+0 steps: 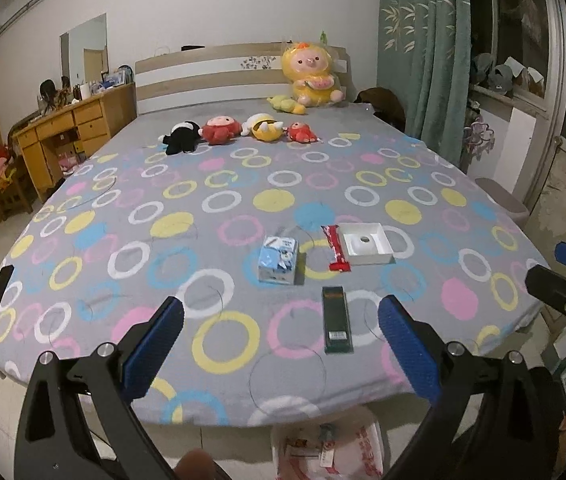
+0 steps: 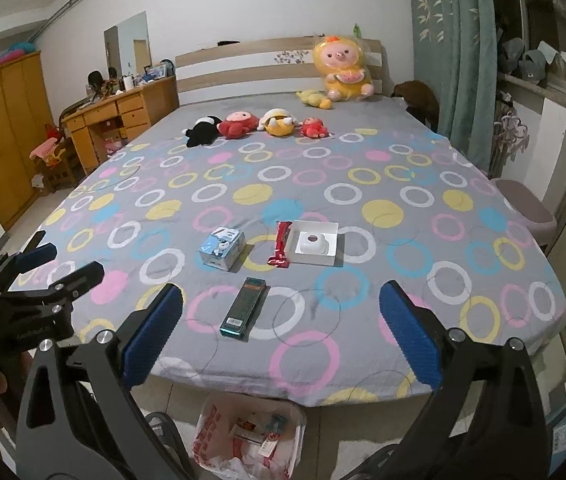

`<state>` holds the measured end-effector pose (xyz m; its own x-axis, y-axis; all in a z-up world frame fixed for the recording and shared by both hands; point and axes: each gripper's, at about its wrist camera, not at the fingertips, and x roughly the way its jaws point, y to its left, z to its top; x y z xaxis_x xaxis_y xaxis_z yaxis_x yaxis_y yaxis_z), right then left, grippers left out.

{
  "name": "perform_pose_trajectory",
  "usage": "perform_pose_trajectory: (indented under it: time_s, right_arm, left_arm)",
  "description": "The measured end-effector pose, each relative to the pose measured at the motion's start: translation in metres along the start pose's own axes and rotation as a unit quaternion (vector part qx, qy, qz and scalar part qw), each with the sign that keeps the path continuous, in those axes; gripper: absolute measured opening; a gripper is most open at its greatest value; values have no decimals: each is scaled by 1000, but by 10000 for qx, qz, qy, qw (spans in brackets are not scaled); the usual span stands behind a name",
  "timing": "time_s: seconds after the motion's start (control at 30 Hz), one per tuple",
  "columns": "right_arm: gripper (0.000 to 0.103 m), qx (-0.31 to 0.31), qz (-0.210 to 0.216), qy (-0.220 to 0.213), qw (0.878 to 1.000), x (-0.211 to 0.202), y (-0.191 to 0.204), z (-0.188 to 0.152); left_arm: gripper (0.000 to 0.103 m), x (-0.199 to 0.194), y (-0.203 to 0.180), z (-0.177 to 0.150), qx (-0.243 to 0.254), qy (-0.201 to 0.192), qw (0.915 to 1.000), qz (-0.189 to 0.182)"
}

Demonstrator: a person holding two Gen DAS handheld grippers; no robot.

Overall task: Collect trash
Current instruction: 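Move both tools back over the bed toward the carton and green box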

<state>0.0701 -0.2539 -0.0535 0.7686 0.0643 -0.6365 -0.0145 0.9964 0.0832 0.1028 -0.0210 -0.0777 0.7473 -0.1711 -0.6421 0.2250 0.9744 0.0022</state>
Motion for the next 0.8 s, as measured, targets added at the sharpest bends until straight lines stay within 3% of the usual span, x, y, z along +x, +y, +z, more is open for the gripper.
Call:
perform_pose_trajectory:
  time_s: [0.4,0.8]
  right_arm:
    - [96,293,-147,528,9981,64,-17,15]
    - [96,289,-219,1218,9919,153,25,-17]
  left_arm:
    - [95,84,15,27,-48,301,9995,18]
    - [95,212,25,34,14,741,9972,134]
